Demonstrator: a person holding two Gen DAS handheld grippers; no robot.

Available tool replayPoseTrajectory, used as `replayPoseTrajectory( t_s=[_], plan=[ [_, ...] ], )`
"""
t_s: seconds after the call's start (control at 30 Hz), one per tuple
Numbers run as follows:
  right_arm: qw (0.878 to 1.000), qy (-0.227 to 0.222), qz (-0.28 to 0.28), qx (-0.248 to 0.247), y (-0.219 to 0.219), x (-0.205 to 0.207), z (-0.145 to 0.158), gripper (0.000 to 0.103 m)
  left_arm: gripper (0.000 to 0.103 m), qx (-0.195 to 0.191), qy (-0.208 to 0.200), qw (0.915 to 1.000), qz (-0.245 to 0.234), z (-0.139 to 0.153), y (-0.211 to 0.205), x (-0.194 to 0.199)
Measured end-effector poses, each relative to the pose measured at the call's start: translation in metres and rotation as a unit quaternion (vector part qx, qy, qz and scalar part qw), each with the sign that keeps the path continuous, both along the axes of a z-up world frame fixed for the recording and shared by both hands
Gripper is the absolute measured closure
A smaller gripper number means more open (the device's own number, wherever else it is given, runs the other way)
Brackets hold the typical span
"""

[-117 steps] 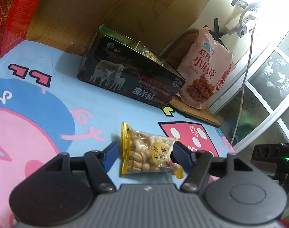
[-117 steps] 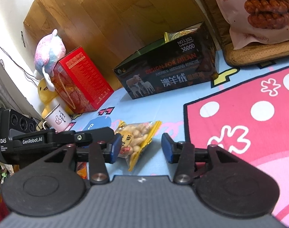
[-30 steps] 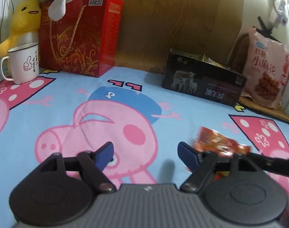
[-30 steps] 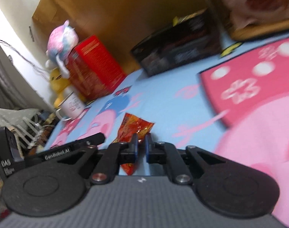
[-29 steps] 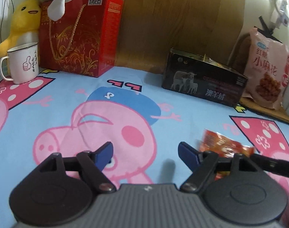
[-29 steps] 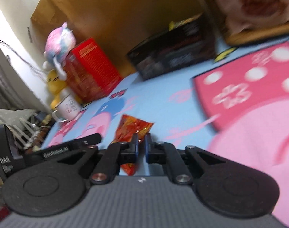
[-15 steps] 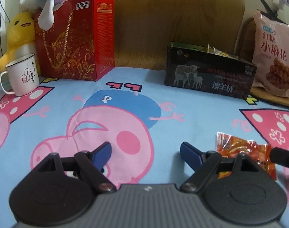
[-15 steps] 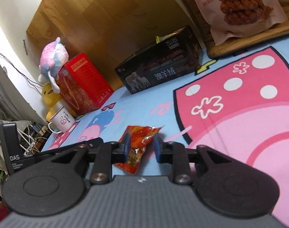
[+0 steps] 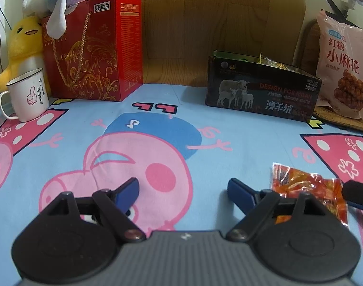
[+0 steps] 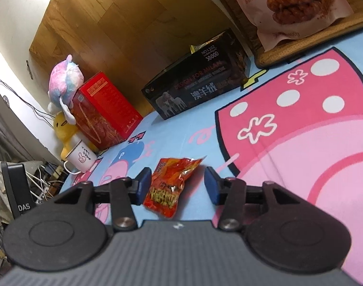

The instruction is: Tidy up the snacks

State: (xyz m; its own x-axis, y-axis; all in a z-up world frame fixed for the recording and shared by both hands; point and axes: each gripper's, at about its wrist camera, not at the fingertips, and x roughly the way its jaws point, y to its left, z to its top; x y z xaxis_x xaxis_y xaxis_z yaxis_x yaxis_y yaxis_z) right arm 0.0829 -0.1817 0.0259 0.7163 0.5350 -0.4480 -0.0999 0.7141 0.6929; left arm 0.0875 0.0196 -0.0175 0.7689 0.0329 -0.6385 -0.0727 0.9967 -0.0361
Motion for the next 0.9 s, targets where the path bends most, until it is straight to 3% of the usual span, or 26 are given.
replayPoseTrajectory(
  t_s=[0.17,0.9],
  plan=[
    [1.0,0.009,-0.008,0.017,-0.0023,0.0002,-0.0024,0.051,0.018,0.0,0.0,1.0,0.0,0.0,0.0003,-0.0002],
    [1.0,0.008,0.003,0.014,0.0005,-0.0003,-0.0016,0.051,0.009,-0.007,0.003,0.9999,-0.013,-0.001,0.0005,0.0006]
  ],
)
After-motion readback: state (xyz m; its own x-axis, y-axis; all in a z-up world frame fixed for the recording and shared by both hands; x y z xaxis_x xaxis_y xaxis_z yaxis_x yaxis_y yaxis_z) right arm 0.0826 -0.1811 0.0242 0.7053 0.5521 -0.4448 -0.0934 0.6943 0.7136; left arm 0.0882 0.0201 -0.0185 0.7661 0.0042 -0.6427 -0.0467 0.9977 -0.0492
